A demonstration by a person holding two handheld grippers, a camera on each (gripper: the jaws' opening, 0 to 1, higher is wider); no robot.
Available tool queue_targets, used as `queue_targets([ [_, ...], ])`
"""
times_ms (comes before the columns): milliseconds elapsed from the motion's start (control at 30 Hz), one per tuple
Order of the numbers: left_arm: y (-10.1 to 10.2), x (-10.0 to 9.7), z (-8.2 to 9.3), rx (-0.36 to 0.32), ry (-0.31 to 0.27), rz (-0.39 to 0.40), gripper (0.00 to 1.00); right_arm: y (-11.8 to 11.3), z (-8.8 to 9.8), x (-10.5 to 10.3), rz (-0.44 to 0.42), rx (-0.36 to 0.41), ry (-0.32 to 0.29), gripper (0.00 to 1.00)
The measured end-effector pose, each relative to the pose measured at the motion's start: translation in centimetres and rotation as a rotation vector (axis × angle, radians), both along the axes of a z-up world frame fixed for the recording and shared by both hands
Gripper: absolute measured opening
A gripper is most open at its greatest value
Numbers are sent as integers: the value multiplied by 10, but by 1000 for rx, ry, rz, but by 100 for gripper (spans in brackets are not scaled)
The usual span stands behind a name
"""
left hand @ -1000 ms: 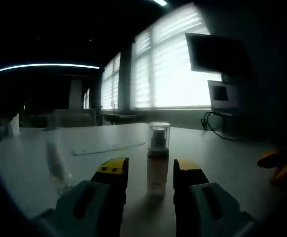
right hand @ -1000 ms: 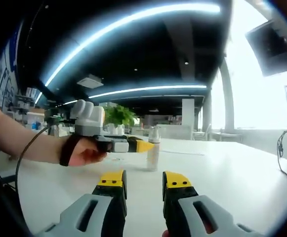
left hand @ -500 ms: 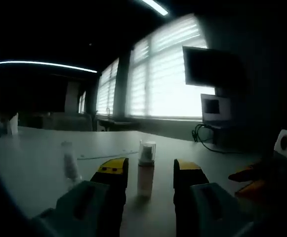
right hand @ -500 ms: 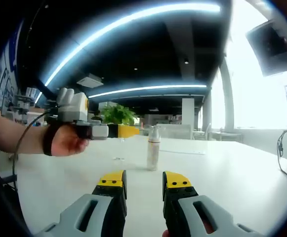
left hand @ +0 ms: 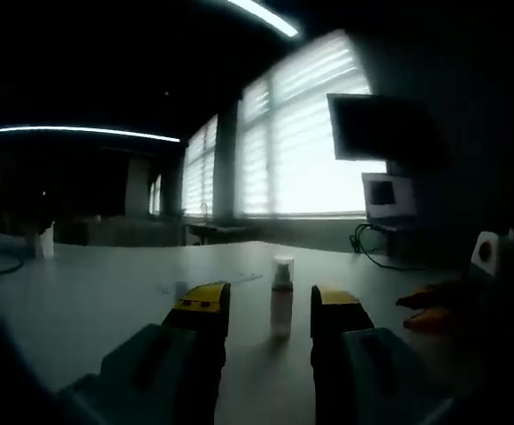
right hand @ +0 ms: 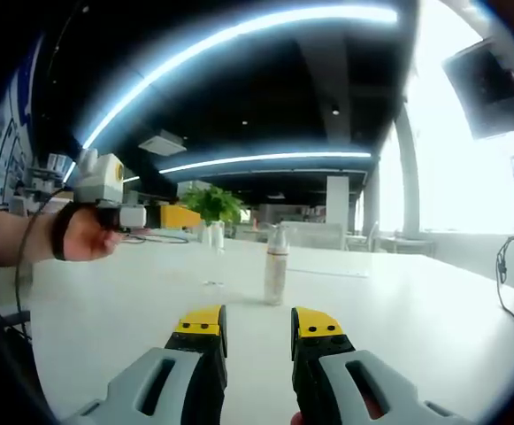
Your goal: Clamp pump bottle remove cover press pump head put on cover
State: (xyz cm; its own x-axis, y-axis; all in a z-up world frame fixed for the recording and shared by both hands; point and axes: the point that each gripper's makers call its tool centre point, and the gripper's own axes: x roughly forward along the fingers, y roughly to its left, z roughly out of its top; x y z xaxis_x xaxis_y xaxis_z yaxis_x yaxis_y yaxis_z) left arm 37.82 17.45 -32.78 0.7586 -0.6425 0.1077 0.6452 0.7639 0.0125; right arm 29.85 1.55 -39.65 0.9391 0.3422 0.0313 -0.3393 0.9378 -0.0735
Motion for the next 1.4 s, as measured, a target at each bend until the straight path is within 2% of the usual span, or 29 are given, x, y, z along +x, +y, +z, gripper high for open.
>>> queue_targets([
  [100, 4, -12, 2, -10, -1, -6, 27, -2, 1, 1, 3, 25, 3, 24],
  [400, 27, -45, -14, -4, 14, -17, 29, 1, 1, 1, 26, 36, 2, 24],
  [600, 37, -53, -33, 13, 35, -9, 30, 0, 2, 0, 30, 46, 1, 25],
  [900, 68, -65, -51, 6, 61, 40, 31, 2, 1, 0, 40, 45, 1, 27],
  [1033, 82, -68, -51, -25, 58, 59, 31, 4, 1, -1, 51, 45, 2, 28],
  [1200, 93, -73, -58, -18, 45, 72, 31, 6, 1, -1, 56, 43, 3, 29],
  [1300, 91, -78, -49, -33, 3, 72, 31, 5, 1, -1, 58, 50, 4, 29],
  [1400, 104, -73, -45, -97, 4, 108, 31, 4, 1, 0, 60, 61, 6, 29],
])
